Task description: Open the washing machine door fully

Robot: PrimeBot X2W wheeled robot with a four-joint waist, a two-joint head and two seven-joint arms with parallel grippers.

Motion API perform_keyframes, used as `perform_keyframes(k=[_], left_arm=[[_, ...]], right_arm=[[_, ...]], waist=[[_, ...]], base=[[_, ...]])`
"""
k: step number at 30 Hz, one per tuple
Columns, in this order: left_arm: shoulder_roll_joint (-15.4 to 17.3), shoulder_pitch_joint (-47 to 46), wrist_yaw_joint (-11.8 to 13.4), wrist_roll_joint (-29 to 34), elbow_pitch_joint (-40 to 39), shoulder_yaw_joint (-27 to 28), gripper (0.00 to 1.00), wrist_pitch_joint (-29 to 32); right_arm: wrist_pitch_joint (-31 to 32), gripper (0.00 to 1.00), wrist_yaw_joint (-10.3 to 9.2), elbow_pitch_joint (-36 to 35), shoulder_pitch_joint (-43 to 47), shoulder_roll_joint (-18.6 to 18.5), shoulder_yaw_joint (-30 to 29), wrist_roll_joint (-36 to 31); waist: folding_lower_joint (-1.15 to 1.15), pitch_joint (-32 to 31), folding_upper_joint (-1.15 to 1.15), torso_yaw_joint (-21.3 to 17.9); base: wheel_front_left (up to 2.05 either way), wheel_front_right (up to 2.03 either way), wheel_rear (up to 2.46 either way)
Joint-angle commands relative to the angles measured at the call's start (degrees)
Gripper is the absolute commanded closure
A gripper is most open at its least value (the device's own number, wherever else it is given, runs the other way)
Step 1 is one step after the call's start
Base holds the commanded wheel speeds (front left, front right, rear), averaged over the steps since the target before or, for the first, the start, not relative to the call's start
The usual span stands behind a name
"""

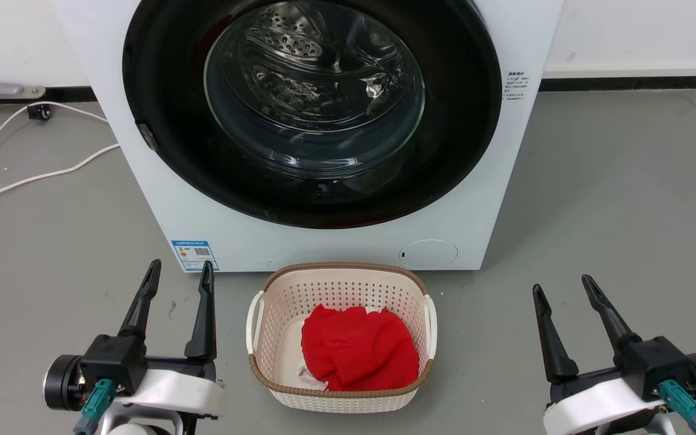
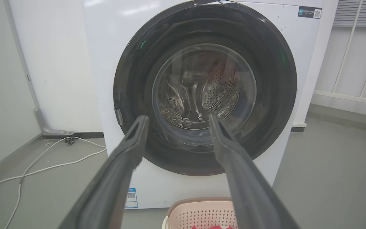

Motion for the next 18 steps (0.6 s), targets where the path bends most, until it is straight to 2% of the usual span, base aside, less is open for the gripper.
perform_keyframes(k=[1,10,11,12,17,18], left_arm=[[-0.1,0.6,-0.1,0.4,0.2,0.1,0.0,-0.4],[-0.3,0.4,-0.1,-1.0,0.7,0.3,0.0,-0.3],[-0.3,0.4,-0.1,-1.1,0.7,0.2,0.0,-0.3],[-0.3,0.4,-0.1,-1.1,0.7,0.3,0.0,-0.3],[-0.3,0.2,-0.1,-1.0,0.7,0.1,0.0,-0.3],[-0.3,0.1,-0.1,-1.0,0.7,0.1,0.0,-0.3]], right_arm=[[-0.4,0.0,-0.03,0.2,-0.3,0.2,0.1,-0.4],[-0.8,0.0,-0.03,1.0,-0.7,0.2,0.2,1.5],[-0.9,0.53,-0.02,1.1,-0.8,0.2,0.3,2.2],[-0.9,1.0,-0.03,1.1,-0.9,0.2,0.3,2.6],[-1.4,1.0,-0.02,1.0,-1.1,0.2,0.5,4.5],[-1.5,1.0,-0.02,1.1,-1.1,0.2,0.5,6.6]], waist=[[0.0,0.0,0.0,0.0],[0.0,0.0,0.0,0.0],[0.0,0.1,0.0,0.0],[0.0,0.1,0.0,0.0],[0.0,0.2,0.0,0.0],[0.0,0.2,0.0,0.0]], base=[[0.0,0.0,0.0],[0.0,0.0,0.0],[0.0,0.0,0.0],[0.0,0.0,0.0],[0.0,0.0,0.0],[0.0,0.0,0.0]])
